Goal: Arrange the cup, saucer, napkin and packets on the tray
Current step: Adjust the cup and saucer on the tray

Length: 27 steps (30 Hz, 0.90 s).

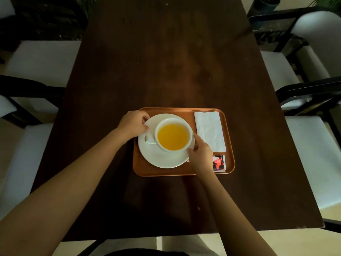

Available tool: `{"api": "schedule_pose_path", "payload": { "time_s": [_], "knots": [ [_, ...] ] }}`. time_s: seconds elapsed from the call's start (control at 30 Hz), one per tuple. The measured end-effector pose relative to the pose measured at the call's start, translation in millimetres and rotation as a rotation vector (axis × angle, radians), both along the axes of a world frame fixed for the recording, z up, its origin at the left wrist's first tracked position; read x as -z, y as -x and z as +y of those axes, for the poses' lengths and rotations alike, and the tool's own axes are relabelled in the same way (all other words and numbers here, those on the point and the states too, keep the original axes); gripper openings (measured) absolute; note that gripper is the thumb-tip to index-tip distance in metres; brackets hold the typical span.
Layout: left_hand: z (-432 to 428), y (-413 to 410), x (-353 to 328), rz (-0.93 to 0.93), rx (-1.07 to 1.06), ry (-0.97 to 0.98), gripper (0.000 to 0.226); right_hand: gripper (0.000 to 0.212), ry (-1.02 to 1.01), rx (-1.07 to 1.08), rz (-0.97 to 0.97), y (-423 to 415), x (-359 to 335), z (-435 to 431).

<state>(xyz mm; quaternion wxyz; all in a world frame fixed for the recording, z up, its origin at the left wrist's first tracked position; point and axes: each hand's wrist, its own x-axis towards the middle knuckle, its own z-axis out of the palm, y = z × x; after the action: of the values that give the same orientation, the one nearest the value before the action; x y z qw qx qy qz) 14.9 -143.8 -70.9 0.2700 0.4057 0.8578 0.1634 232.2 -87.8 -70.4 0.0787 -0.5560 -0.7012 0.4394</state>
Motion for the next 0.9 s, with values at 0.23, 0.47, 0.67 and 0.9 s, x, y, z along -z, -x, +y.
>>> {"api": "schedule_pose_path", "payload": {
  "time_s": [0.23,0.47,0.67,0.9],
  "knots": [
    [3.2,-1.9,0.4,0.001,-0.010,-0.003,0.032,0.037,0.013,0.022,0.024,0.4,1.1,3.8],
    [4.5,-5.9,-0.7,0.001,-0.004,-0.003,0.035,0.036,0.002,0.025,-0.004,-1.1,0.6,6.4],
    [-40.5,-22.8,-12.3,-0.015,-0.018,-0.151,0.045,0.052,-0.174,-0.223,-0.183,-13.7,-13.5,7.3],
    [-59.7,-60.6,-17.7,-0.171,-0.160,-0.332,0.040,0.079,-0.008,-0.438,0.206,-10.0,-30.2,29.4]
  ]
}}
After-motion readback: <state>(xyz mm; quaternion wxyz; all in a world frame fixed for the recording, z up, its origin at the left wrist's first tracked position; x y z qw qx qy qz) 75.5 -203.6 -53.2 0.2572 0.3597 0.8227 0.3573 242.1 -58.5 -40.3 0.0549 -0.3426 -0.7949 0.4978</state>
